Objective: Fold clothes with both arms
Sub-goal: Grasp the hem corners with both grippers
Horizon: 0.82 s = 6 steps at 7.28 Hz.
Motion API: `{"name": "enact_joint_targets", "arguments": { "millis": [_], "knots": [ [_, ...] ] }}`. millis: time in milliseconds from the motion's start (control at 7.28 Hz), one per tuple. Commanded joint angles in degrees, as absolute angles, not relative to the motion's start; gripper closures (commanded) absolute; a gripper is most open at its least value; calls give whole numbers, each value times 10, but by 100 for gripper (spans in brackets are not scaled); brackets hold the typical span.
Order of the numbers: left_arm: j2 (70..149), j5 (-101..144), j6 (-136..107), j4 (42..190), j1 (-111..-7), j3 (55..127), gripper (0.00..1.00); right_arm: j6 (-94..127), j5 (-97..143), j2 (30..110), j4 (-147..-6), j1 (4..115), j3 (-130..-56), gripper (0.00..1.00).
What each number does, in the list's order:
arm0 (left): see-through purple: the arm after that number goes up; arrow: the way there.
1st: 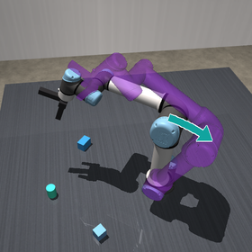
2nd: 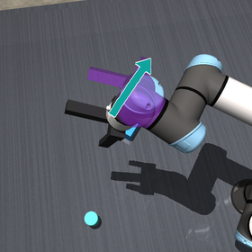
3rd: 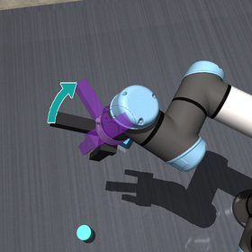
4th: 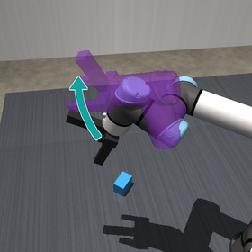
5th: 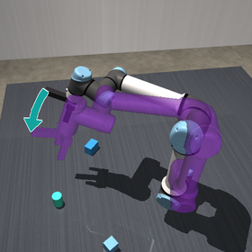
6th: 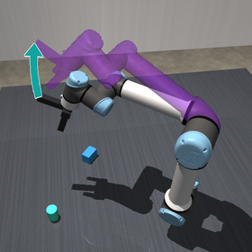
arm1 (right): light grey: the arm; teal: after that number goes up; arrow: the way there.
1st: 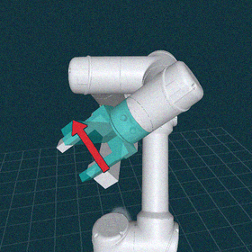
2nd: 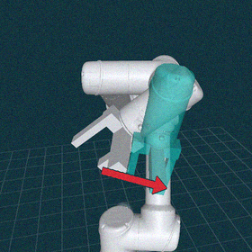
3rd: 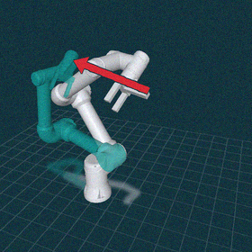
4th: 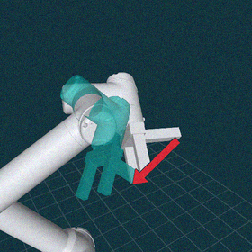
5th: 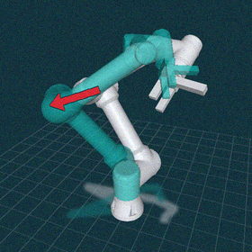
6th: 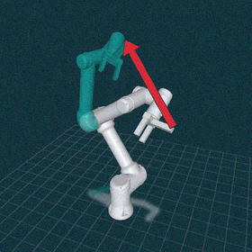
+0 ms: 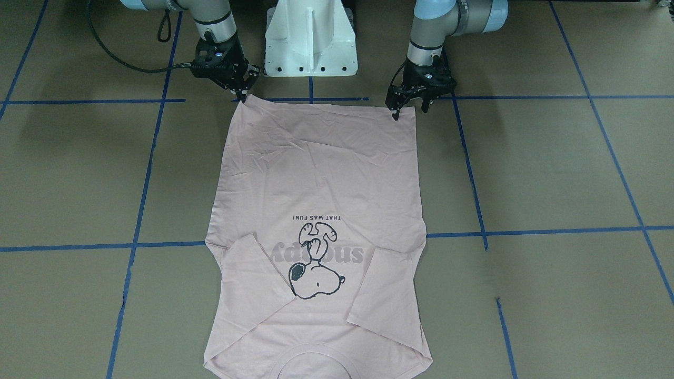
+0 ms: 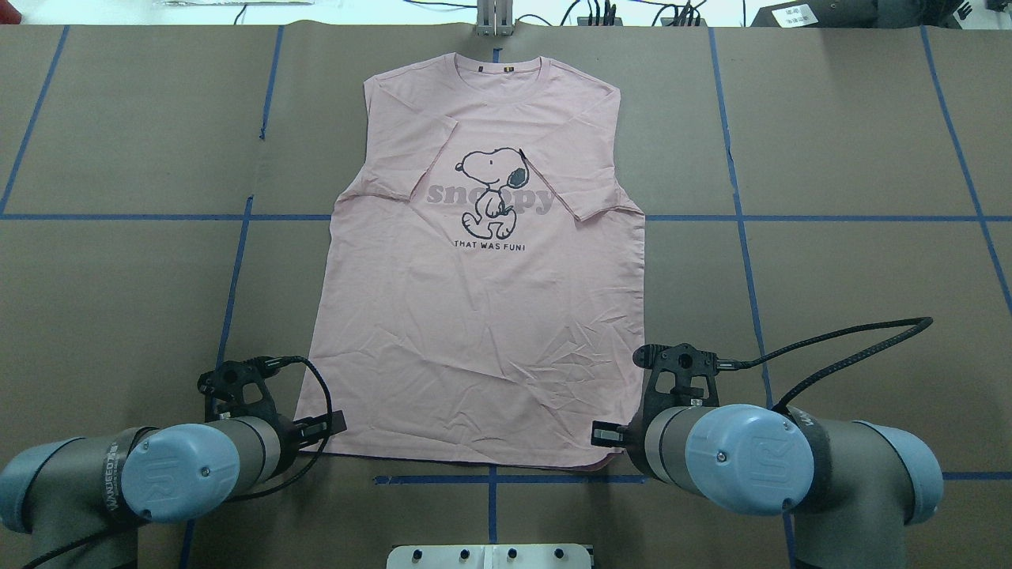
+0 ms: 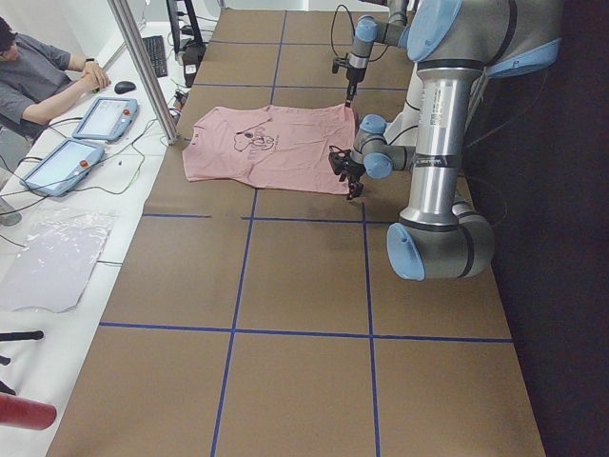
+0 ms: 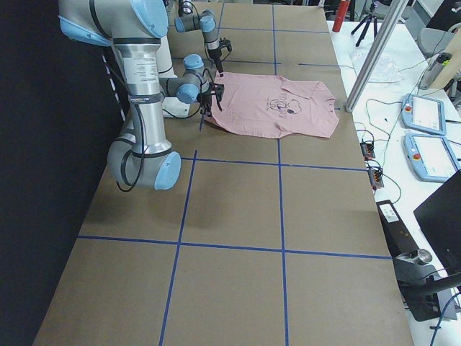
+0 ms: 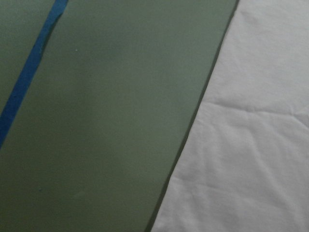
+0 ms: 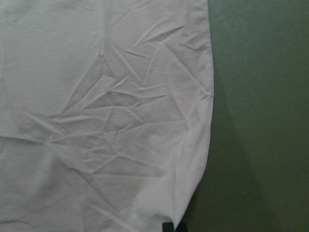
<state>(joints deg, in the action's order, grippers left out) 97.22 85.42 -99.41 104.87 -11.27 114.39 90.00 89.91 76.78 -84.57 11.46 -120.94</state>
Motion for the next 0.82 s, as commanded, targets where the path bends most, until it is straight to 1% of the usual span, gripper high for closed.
{"name": "enact_joint_targets", "arguments": {
  "millis": [0,275,687],
  "knots": [
    [972,856,-994,1048,-110,1145,25,900,899,768,-846,117,-1209,100],
    [972,856,-994,1048,-110,1147,48,900,899,768,-846,117,-1209,100],
    [972,856,-993,1047,-111,1152,77,899,899,770,-846,119,-1208,100]
  ]
}}
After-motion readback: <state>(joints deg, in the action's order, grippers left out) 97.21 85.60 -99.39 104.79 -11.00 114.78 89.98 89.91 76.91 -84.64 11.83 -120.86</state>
